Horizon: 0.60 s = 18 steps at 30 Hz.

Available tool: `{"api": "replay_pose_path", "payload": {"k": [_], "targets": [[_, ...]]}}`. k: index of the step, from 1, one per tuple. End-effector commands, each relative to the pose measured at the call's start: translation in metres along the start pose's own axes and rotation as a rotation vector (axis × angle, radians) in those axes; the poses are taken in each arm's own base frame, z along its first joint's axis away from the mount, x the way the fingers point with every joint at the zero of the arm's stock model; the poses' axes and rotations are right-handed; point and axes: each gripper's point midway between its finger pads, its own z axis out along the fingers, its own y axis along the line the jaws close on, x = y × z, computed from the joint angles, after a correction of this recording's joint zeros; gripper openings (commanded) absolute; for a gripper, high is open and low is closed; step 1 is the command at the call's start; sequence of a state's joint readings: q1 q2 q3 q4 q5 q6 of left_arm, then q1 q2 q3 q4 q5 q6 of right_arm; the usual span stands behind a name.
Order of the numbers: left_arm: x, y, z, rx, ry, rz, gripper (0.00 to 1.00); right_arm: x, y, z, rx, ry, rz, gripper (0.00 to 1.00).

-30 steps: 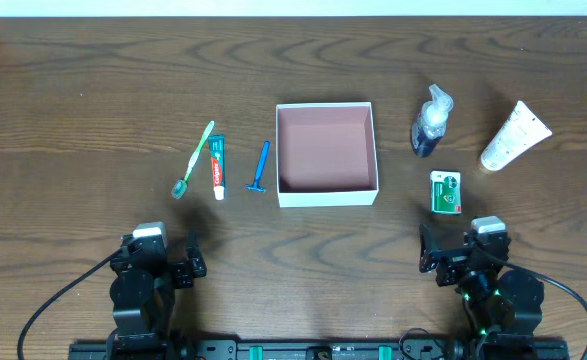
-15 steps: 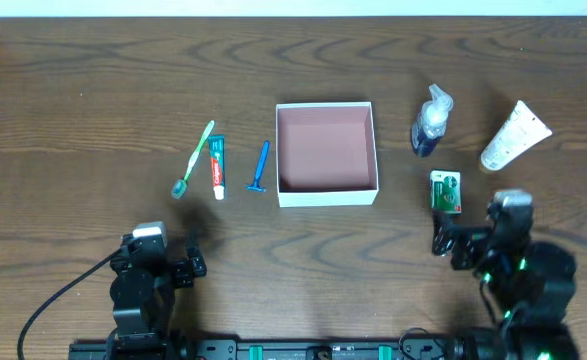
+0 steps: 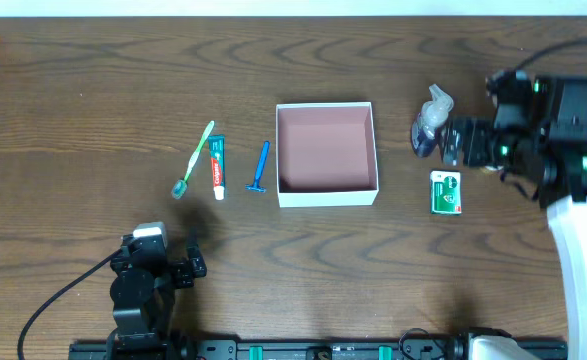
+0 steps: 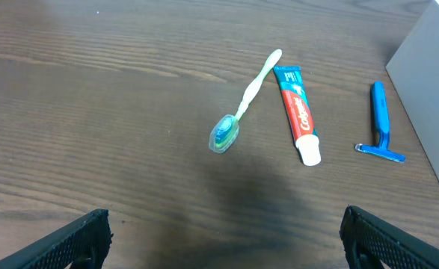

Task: Pack container
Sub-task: 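Reach the right gripper to the blue pump bottle and grasp it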

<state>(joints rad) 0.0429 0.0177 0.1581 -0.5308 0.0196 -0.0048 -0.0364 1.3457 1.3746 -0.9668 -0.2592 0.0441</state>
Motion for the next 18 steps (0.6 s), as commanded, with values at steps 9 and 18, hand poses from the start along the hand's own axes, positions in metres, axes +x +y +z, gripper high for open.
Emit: {"api": "replay_pose_path", "payload": {"k": [9,18], "targets": [[0.006,0.000,0.003,0.002,0.015,-0.013,0.98,-0.023,-0.017,0.057,0.155,0.086,-0.089,0.99],[0.006,0.000,0.003,0.002,0.015,-0.013,0.98,-0.011,-0.029,0.114,0.158,0.180,-0.077,0.97]]}}
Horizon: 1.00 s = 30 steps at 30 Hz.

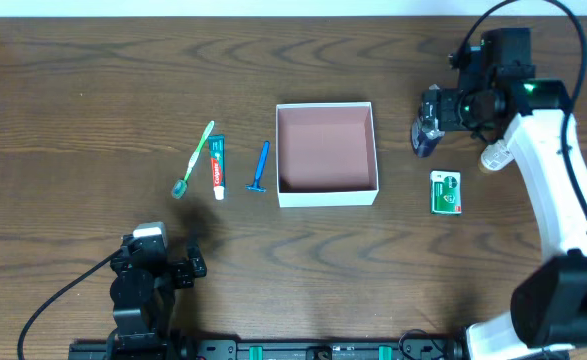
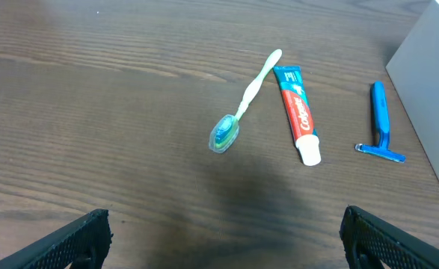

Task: Pack container
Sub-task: 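Reach the right gripper to the blue pump bottle and grasp it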

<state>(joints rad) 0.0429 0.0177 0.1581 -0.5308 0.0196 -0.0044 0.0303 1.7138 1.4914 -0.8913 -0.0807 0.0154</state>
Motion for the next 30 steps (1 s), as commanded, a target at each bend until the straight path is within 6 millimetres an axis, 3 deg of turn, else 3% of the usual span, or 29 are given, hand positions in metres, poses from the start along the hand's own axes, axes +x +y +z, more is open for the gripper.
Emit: {"api": "replay_pose_path", "payload": {"k": [1,6,12,30], "targets": [[0.006,0.000,0.003,0.002,0.015,-0.013,0.98,-0.004,0.002,0.014,0.011,0.010,-0.011,0.95],[0.006,0.000,0.003,0.002,0.015,-0.013,0.98,0.001,0.001,0.041,0.014,0.054,0.070,0.89],[0.006,0.000,0.003,0.002,0.015,-0.013,0.98,-0.003,-0.005,0.059,0.042,0.049,0.112,0.76],[0.006,0.000,0.003,0.002,0.015,-0.013,0.98,-0.013,-0.007,0.062,0.049,0.008,0.112,0.54]]}}
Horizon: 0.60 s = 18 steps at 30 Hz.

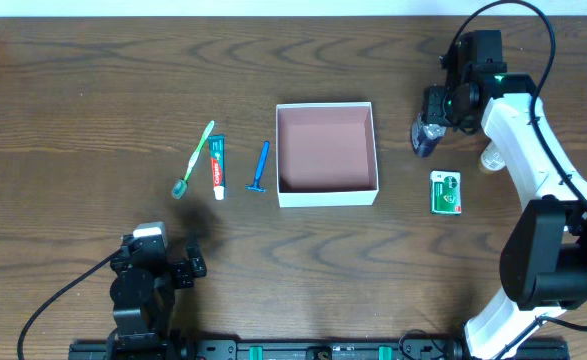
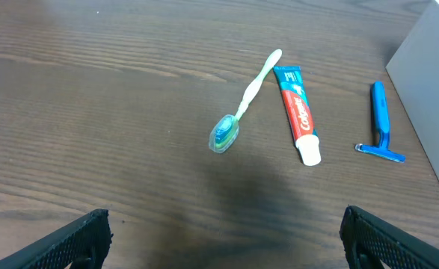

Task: Pack container
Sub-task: 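Reach the right gripper to the blue pump bottle and grasp it, then carry the pump bottle into the box and release it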

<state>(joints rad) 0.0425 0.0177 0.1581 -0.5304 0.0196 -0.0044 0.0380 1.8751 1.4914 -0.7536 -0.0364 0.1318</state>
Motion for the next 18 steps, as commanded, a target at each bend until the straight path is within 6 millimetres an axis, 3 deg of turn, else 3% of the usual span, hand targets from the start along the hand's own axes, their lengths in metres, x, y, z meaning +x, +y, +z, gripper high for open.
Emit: {"api": "replay_pose_path", "payload": {"k": [1,12,16,18], "targets": [[0.006,0.000,0.003,0.001,0.015,-0.013,0.98,-0.005,0.003,0.000,0.006,-0.012,0.001,0.49],[0.006,0.000,0.003,0.001,0.015,-0.013,0.98,0.000,0.002,-0.001,0.008,0.010,-0.019,0.36],[0.006,0.000,0.003,0.001,0.015,-0.013,0.98,-0.005,0.005,-0.019,0.006,-0.005,-0.040,0.35],[0.006,0.000,0.003,0.001,0.015,-0.013,0.98,-0.012,0.010,-0.040,0.000,-0.029,-0.047,0.29]]}}
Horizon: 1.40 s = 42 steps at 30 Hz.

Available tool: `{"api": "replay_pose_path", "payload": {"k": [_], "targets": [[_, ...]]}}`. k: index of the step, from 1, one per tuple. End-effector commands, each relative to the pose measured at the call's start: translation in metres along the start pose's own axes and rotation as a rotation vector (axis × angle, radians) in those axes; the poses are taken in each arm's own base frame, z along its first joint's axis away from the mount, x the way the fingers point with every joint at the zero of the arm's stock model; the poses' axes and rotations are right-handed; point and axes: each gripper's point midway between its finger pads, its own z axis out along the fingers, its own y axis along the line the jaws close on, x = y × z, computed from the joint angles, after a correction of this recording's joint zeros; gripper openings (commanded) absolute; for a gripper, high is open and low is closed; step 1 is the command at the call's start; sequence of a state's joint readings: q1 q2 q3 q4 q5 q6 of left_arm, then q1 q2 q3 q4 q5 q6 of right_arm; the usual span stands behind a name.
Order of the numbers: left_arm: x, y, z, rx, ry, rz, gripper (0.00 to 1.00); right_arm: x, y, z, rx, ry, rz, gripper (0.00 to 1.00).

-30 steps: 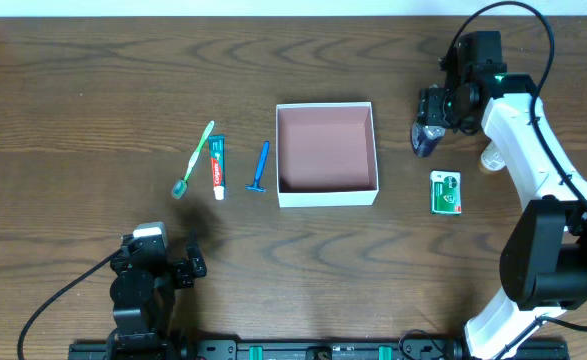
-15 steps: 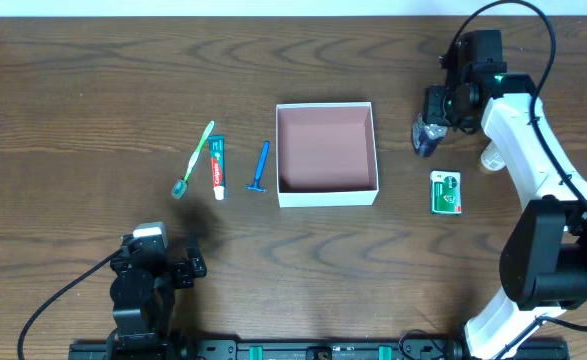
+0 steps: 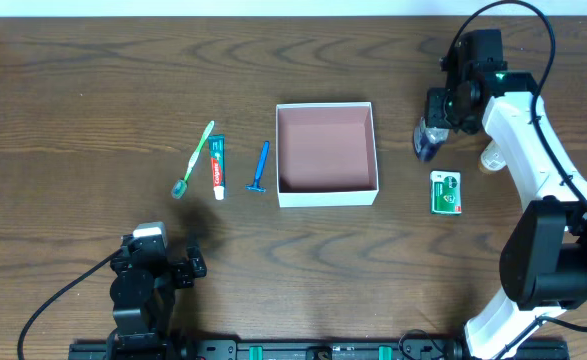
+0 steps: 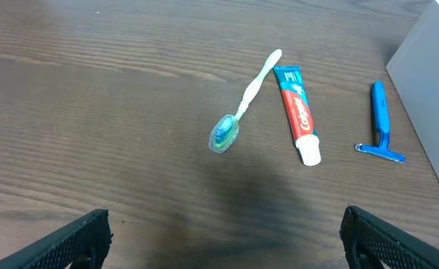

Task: Pack container
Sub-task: 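Carry the pump bottle into the box and release it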

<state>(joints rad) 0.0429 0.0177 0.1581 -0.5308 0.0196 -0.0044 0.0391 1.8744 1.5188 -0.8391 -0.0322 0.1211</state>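
Observation:
The white box (image 3: 328,196) with a pink inside stands open at mid-table. Left of it lie a green toothbrush (image 3: 195,158), a toothpaste tube (image 3: 216,166) and a blue razor (image 3: 261,167). In the left wrist view, the toothbrush (image 4: 245,97), the tube (image 4: 298,112) and the razor (image 4: 381,123) lie ahead of my open left gripper (image 4: 223,239). To the right of the box, my right gripper (image 3: 441,108) sits over the top of a dark-blue spray bottle (image 3: 425,142). Its jaws are hidden. A green packet (image 3: 445,192) lies in front of the bottle.
The left arm (image 3: 143,280) rests near the table's front edge, well short of the toothbrush. The box's white wall (image 4: 428,90) fills the right edge of the left wrist view. Bare wood lies between the box and the bottle.
The right gripper and the bottle under it sit a touch further right and nearer. The left arm and all the items left of the box are unchanged.
The right gripper was first right of the spray bottle, beyond the green packet. It then stood at the bottle's right side, later over the bottle's top, and it stays there now. The left arm stayed still, open, throughout.

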Motion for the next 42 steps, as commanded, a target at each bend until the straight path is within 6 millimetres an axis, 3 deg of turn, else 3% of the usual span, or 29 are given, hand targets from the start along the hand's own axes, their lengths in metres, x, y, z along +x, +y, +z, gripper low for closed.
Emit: {"api": "replay_pose_path", "payload": {"k": [1,4,9,12,15,18,22,30,37,42], "targets": [[0.006,0.000,0.003,0.002,0.015,-0.013,0.98,-0.024,0.013,-0.046,-0.013,-0.099,-0.042,0.26],[0.006,0.000,0.003,0.002,0.015,-0.013,0.98,-0.033,0.030,-0.087,-0.034,-0.154,-0.070,0.24],[0.006,0.000,0.003,0.002,0.015,-0.014,0.98,-0.028,0.083,-0.157,-0.107,-0.238,-0.181,0.26],[0.006,0.000,0.003,0.002,0.015,-0.013,0.98,-0.016,0.116,-0.180,-0.159,-0.276,-0.256,0.27],[0.006,0.000,0.003,0.002,0.015,-0.013,0.98,-0.001,0.141,-0.184,-0.197,-0.258,-0.266,0.25],[0.006,0.000,0.003,0.002,0.015,-0.013,0.98,0.015,0.158,-0.170,-0.212,-0.195,-0.236,0.24],[0.006,0.000,0.003,0.002,0.015,-0.013,0.98,0.027,0.163,-0.135,-0.181,-0.102,-0.193,0.24],[0.006,0.000,0.003,0.002,0.015,-0.013,0.98,0.024,0.174,-0.059,-0.147,-0.022,-0.173,0.24],[0.006,0.000,0.003,0.002,0.015,-0.013,0.98,0.022,0.171,-0.026,-0.093,-0.004,-0.152,0.27],[0.006,0.000,0.003,0.002,0.015,-0.013,0.98,0.023,0.166,-0.013,-0.062,0.013,-0.133,0.26]]}}
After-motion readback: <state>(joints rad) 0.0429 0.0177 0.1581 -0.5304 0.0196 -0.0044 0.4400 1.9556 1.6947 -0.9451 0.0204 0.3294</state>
